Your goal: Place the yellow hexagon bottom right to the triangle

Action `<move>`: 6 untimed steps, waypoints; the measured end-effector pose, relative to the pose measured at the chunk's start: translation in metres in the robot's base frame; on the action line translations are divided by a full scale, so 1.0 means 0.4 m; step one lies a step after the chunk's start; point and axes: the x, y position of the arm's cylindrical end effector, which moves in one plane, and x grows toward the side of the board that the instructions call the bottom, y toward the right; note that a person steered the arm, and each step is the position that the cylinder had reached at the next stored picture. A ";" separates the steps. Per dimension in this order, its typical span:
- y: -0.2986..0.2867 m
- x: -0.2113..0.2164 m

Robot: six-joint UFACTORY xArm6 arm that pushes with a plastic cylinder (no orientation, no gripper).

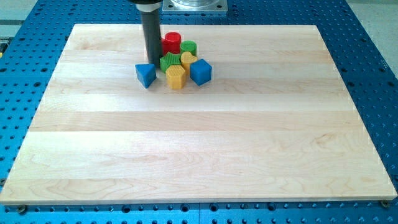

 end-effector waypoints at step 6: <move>0.305 0.280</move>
